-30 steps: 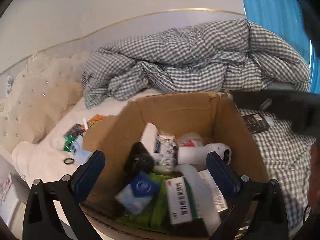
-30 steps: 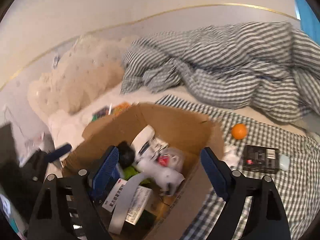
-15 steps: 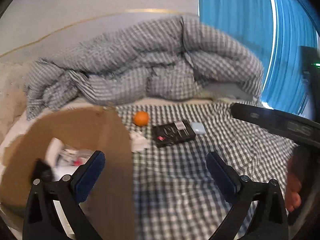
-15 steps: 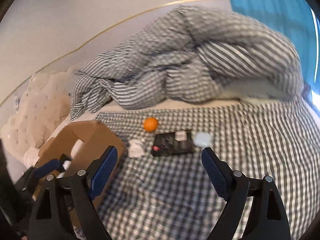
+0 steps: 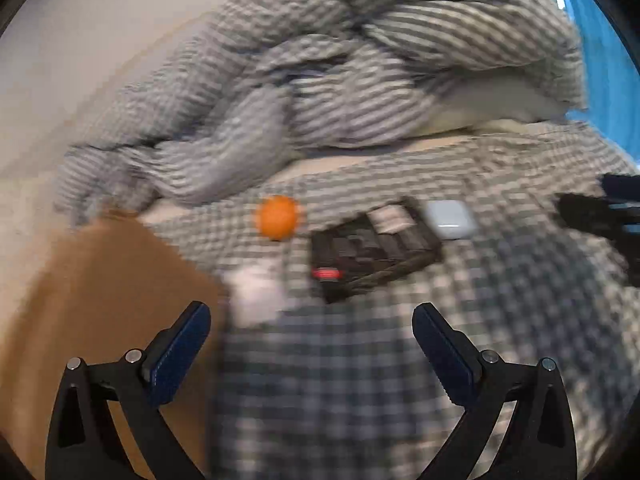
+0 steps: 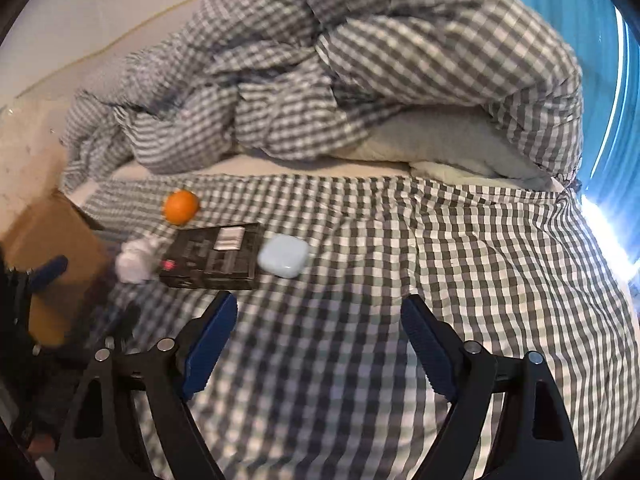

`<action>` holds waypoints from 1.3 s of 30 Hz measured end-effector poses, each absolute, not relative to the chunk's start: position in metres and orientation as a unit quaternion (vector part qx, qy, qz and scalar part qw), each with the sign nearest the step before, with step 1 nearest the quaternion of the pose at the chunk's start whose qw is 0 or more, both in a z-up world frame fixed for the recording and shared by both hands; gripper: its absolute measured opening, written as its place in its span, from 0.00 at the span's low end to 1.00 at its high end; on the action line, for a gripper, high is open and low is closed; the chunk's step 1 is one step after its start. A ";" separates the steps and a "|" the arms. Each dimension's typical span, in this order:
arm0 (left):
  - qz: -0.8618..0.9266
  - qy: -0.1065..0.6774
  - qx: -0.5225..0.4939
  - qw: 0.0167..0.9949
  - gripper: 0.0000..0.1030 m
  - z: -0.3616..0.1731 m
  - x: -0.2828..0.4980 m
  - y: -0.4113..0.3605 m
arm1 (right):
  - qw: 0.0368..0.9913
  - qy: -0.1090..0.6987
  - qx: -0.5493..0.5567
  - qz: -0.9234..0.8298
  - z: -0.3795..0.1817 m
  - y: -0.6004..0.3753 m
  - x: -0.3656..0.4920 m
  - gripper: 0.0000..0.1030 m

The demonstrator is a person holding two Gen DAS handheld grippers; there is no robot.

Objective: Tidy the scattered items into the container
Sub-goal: 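Move both tools back toward the orange and black box on the bed, then grasp the light-blue earbud case with the right tool while the left reaches the white figurine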

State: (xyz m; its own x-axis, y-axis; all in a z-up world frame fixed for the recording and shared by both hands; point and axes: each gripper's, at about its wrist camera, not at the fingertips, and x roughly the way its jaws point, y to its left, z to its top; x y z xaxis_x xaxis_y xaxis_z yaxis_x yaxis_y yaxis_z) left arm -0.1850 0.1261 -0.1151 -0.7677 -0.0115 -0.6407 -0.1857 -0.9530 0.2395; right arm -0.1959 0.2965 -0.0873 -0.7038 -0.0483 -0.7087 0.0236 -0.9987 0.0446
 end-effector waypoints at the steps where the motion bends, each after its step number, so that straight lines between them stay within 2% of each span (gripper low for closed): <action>1: 0.929 0.152 -0.334 0.055 1.00 -0.121 -0.186 0.131 | 0.020 -0.018 0.387 -0.922 -0.092 0.298 -0.199 0.80; 5: 0.917 0.167 -0.360 0.047 1.00 -0.149 -0.211 0.135 | 0.030 -0.020 0.399 -0.916 -0.107 0.302 -0.208 0.79; 7: 0.914 0.130 -0.382 0.035 1.00 -0.157 -0.229 0.115 | 0.032 -0.009 0.405 -0.914 -0.113 0.301 -0.216 0.75; 12: 0.925 0.065 -0.372 0.031 0.99 -0.151 -0.250 0.085 | 0.043 -0.013 0.414 -0.909 -0.123 0.298 -0.241 0.74; 18: 0.929 0.034 -0.367 -0.004 0.99 -0.160 -0.273 0.082 | 0.065 -0.050 0.431 -0.899 -0.135 0.290 -0.282 0.68; 24: 0.927 -0.011 -0.375 -0.004 1.00 -0.167 -0.286 0.078 | 0.077 -0.034 0.446 -0.891 -0.155 0.263 -0.310 0.68; 28: 0.924 -0.035 -0.381 0.012 0.99 -0.169 -0.291 0.073 | 0.080 -0.079 0.444 -0.889 -0.161 0.267 -0.318 0.68; 29: 0.924 -0.038 -0.381 0.013 0.96 -0.168 -0.291 0.072 | 0.078 -0.089 0.442 -0.889 -0.162 0.270 -0.317 0.68; 31: 0.927 -0.041 -0.374 0.002 0.86 -0.165 -0.289 0.070 | 0.056 -0.096 0.433 -0.895 -0.161 0.279 -0.312 0.66; 32: 0.928 -0.043 -0.371 -0.009 0.77 -0.164 -0.287 0.068 | 0.041 -0.097 0.432 -0.896 -0.161 0.283 -0.311 0.63; 33: 0.928 -0.043 -0.369 -0.021 0.73 -0.164 -0.285 0.066 | 0.037 -0.101 0.432 -0.895 -0.162 0.286 -0.310 0.61; 36: 0.928 -0.033 -0.370 -0.038 0.73 -0.166 -0.286 0.067 | 0.054 -0.120 0.437 -0.890 -0.165 0.287 -0.313 0.61; 39: 0.928 -0.030 -0.368 -0.044 0.73 -0.166 -0.287 0.067 | 0.034 -0.078 0.433 -0.897 -0.165 0.269 -0.314 0.60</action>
